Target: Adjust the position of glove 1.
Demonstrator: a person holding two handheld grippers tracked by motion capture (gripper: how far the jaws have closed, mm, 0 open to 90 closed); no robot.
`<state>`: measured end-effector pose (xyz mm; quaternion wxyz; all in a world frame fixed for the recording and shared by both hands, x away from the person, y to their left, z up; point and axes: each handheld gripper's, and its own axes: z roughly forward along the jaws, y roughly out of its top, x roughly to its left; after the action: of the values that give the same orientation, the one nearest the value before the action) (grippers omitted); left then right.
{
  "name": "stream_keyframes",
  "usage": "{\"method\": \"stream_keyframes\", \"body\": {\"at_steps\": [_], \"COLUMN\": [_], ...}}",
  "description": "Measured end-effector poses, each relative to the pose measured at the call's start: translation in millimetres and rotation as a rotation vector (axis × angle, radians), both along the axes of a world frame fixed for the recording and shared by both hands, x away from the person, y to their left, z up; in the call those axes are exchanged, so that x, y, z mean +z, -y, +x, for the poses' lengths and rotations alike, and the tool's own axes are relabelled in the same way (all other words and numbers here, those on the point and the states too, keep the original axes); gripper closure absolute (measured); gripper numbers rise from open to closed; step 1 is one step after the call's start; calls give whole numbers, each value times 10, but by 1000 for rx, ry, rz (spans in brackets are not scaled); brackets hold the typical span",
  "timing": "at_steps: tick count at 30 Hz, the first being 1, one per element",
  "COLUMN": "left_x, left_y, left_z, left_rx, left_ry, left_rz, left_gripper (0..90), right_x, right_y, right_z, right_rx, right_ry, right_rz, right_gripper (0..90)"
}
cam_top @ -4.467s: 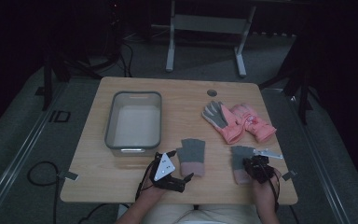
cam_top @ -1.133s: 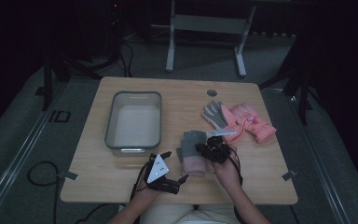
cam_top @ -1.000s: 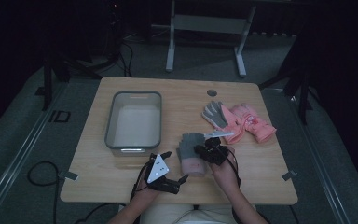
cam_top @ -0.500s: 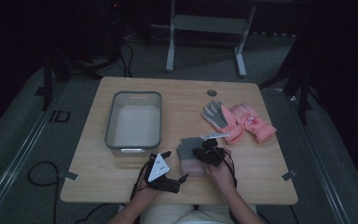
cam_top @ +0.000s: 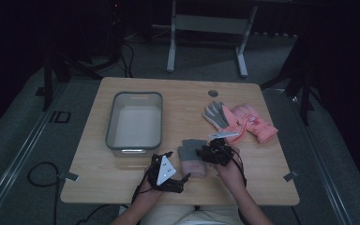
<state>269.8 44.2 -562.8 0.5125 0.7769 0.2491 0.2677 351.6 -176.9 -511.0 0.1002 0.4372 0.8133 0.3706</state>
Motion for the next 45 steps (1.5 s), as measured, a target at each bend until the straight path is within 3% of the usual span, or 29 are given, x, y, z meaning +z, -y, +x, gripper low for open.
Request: {"method": "stream_keyframes", "body": {"at_steps": [3,7,9,10,11,12,16,18,20,23,24,25,29,30,31,32,34,36,37,38,44,45], "left_x": [53,85,90,89,89,85,46,16,3,-10,-26,-38,-61,-48,-48,-37,-34,-21,14,25,33,39], "left_y": [56,111,158,194,194,235,326,371,399,416,424,434,442,442,442,448,445,426,362,335,285,277], "left_z": [-9,47,76,81,81,88,121,134,149,150,165,155,160,163,163,170,170,189,259,286,347,354], "left_rx": [17,-72,-96,-96,-96,-146,-169,-179,-196,-199,-195,-188,-195,-177,-177,-179,-180,-184,-202,-212,-226,-222], "left_ry": [-9,-131,-165,-158,-158,-146,-136,-128,-126,-92,-81,-42,-29,-14,-14,-9,0,-7,-66,-87,-141,-149], "left_rz": [18,-11,38,84,84,135,168,208,246,284,306,349,381,401,401,428,430,417,357,343,296,291], "left_gripper": [31,32,32,38,40,40,116,133,157,208,208,250,252,329,358,378,423,528,528,625,671,673], "right_x": [93,154,143,132,132,121,4,-42,-66,-85,-94,-136,-210,-269,-292,-323,-332,-334,-336,-332,-352,-355], "right_y": [81,181,222,239,239,251,255,254,239,233,228,210,158,140,137,135,139,135,113,53,-101,-127], "right_z": [21,79,123,145,145,162,304,362,405,452,468,504,531,533,533,535,528,527,527,536,601,612], "right_rx": [10,5,-9,-19,-19,-28,-63,-87,-99,-105,-113,-104,-88,-94,-96,-96,-102,-99,-82,-57,-3,-2], "right_ry": [11,9,-2,-5,-5,-10,-41,-54,-48,-61,-61,-84,-107,-134,-148,-167,-164,-169,-183,-192,-261,-273], "right_rz": [5,10,15,21,21,28,26,40,19,23,18,24,3,-8,-7,-2,13,25,40,34,91,101], "right_gripper": [588,590,591,591,591,591,594,590,572,551,535,519,485,462,456,453,454,461,471,490,581,636]}}
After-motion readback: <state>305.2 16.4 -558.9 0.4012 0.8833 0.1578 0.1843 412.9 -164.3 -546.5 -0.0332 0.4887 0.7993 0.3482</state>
